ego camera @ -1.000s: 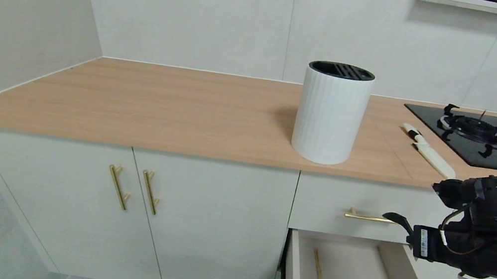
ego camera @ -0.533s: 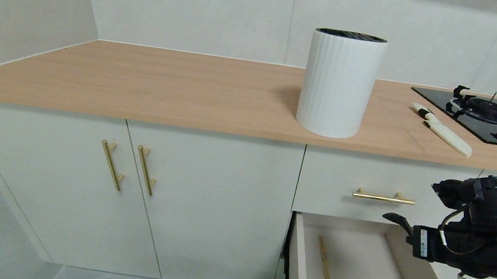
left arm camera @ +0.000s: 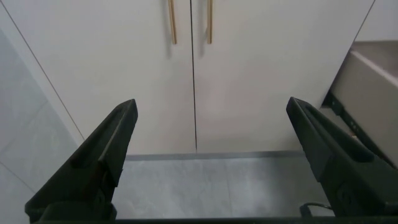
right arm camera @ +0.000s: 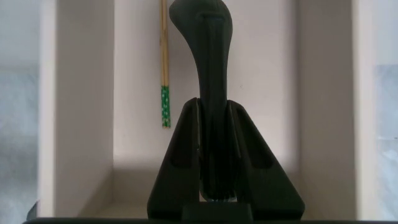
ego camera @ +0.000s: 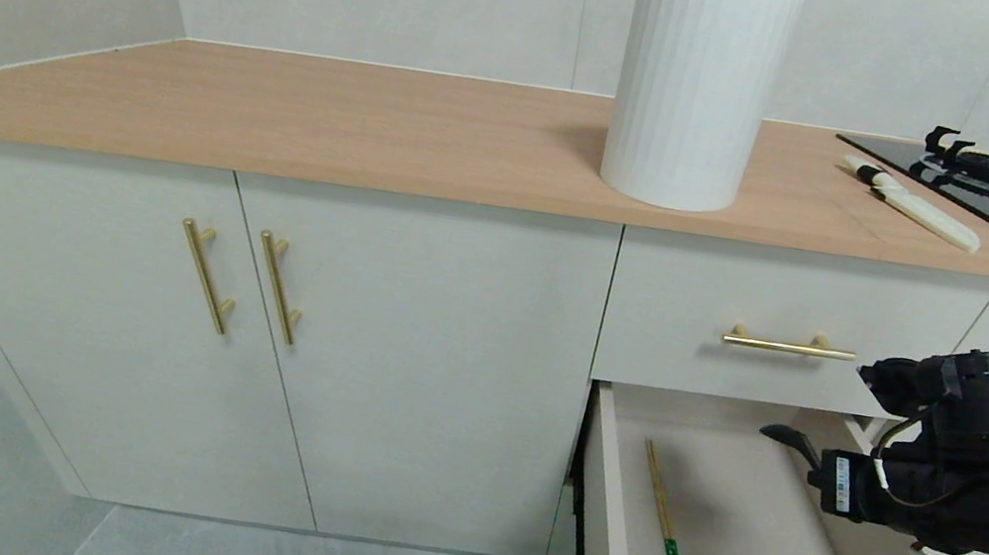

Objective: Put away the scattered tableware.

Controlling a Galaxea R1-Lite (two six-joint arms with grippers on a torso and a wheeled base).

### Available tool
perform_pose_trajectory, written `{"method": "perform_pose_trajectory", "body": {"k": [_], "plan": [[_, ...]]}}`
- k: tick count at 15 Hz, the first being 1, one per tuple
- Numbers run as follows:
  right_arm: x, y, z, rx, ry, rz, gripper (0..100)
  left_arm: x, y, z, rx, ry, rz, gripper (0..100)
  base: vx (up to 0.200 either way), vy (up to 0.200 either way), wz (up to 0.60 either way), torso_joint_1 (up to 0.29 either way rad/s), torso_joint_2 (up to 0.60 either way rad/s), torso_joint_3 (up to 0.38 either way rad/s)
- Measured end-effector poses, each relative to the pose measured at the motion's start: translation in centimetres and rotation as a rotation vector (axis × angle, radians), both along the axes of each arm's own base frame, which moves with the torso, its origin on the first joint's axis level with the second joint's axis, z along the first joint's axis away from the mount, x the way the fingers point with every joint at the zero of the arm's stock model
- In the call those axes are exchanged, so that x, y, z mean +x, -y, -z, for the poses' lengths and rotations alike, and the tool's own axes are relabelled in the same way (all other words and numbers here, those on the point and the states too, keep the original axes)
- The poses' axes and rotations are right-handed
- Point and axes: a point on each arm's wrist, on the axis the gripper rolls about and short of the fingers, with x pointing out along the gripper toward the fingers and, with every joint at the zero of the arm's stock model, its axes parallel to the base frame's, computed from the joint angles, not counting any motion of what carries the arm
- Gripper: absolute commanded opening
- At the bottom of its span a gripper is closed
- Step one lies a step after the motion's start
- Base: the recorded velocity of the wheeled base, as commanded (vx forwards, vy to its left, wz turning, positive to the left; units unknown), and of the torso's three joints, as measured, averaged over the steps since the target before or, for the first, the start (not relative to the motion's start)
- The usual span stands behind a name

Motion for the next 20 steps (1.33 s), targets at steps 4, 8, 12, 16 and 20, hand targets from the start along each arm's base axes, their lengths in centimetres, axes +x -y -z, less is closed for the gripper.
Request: {"method": "perform_pose_trajectory", "body": {"k": [4, 8, 12, 16, 20], "plan": [[0.1, 0.0, 0.3, -0.002, -0.009, 0.0, 0, 0.0, 0.0, 0.0, 0.0, 0.0, 0.0, 100, 0.0, 0.0, 0.0, -0.005, 0.02, 0.008], [0.9, -0.3, 1.2, -0.003, -0.018, -0.006, 0, 0.0, 0.0, 0.0, 0.0, 0.001, 0.0, 100, 0.0, 0.0, 0.0, 0.0, 0.0, 0.0], [2.7, -1.0, 3.7, 0.001, 0.0, -0.01, 0, 0.0, 0.0, 0.0, 0.0, 0.0, 0.0, 100, 0.0, 0.0, 0.0, 0.0, 0.0, 0.0], [4.6, -1.5, 7.5, -0.018, -0.026, 0.006, 0, 0.0, 0.0, 0.0, 0.0, 0.001, 0.0, 100, 0.0, 0.0, 0.0, 0.0, 0.0, 0.0], [6.1, -1.8, 11.3, -0.058, -0.032, 0.043, 0, 0.0, 0.0, 0.0, 0.0, 0.001, 0.0, 100, 0.0, 0.0, 0.0, 0.0, 0.0, 0.0]]}}
